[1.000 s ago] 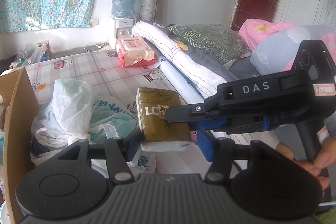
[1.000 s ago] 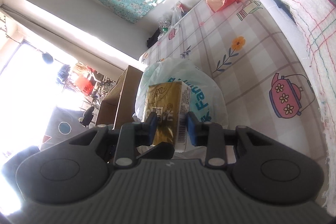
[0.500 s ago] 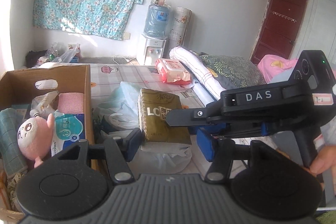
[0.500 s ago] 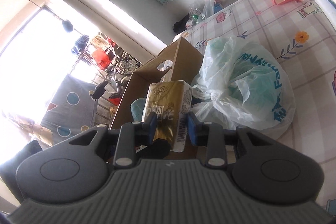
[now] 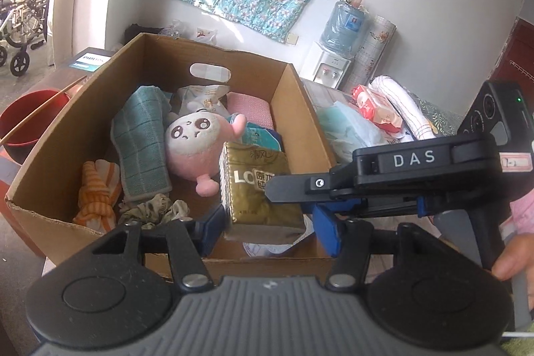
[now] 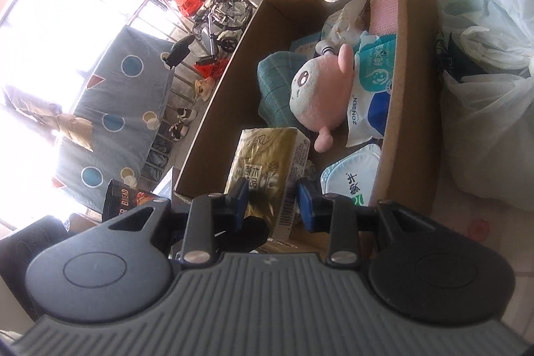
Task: Organize soft objects
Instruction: 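Carry the tea box into the cardboard box and open the right tool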
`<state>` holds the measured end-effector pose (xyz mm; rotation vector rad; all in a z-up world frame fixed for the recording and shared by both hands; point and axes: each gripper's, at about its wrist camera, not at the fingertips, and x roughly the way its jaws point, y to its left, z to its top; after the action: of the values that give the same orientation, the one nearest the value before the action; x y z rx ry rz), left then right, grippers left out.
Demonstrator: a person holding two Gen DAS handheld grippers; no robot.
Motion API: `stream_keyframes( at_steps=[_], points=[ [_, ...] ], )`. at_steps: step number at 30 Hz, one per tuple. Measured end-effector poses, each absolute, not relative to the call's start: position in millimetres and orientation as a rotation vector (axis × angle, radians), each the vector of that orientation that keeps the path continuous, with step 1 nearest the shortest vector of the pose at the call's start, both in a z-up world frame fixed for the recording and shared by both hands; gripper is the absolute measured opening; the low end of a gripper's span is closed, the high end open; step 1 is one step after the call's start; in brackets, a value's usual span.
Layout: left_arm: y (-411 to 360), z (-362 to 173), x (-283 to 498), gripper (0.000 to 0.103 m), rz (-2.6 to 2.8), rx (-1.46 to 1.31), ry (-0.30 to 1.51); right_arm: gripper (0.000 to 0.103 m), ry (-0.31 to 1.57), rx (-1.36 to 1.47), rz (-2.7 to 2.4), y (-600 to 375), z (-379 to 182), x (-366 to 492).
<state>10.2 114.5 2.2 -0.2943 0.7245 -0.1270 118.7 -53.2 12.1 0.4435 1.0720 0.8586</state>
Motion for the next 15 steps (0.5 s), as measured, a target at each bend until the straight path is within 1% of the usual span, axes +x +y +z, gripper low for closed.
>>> stream_keyframes(
  at_steps=[4,6,11,15],
  points=[
    [120,-8,16,0.059,-0.137,-0.311,0.768,0.031,1.077,0.376,0.848,-41,17,126],
    [124,-11,17,0.064,-0.144,-0.318,0.779,0.031,1.070,0.329,0.829,-37,20,126],
    [121,-15,19,0.073,-0.148,-0.281,0.784,0.031,1.055,0.273,0.809,-35,20,124],
    [121,-14,17,0.074,-0.147,-0.285,0.781,0.031,1.051,0.283,0.806,-39,23,125]
  ],
)
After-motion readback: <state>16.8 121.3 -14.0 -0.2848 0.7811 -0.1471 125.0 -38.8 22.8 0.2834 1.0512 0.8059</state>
